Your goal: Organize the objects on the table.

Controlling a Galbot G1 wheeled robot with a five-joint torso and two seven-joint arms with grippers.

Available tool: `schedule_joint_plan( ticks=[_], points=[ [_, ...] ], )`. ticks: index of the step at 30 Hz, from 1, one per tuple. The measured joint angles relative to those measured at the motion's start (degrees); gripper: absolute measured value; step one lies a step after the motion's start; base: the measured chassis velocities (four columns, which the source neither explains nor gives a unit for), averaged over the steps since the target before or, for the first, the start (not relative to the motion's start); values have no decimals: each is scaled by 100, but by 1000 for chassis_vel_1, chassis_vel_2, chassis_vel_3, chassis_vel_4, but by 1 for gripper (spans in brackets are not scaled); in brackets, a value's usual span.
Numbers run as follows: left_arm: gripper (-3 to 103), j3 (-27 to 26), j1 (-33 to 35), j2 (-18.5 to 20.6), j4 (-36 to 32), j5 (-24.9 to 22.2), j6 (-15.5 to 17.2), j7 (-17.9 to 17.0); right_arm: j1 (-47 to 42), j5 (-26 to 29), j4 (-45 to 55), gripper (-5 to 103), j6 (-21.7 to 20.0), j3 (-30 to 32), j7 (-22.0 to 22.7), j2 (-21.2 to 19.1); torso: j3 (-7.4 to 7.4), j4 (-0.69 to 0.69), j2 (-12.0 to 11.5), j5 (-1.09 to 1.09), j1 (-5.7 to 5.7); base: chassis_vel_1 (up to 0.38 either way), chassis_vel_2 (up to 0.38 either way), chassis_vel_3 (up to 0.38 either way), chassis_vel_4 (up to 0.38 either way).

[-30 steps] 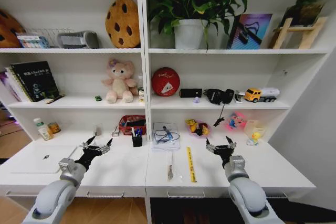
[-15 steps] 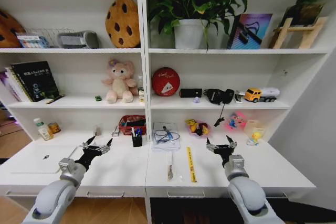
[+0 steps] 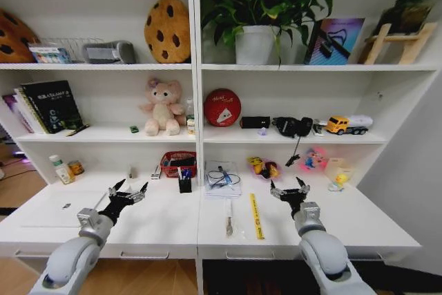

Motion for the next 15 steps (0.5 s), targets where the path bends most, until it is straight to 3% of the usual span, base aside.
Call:
schedule_joint_plan(
  ticks=[10,12,15],
  points=[
    [100,0,0,0,0,0,0,-1,30,-31,-59,100,60,-39,-64,-60,-1,1,0,-5,-2,205,217,-215,-213],
    [100,0,0,0,0,0,0,0,32,-30,-62,100,60,-41,-65,-56,0,0,-1,5,0,336,321,-293,-310],
    [100,0,0,0,0,0,0,-1,33,-30,-62,100,61,-43,-66,-53,-1,-1,0,-6,-2,308,325,-304,-303]
  ],
)
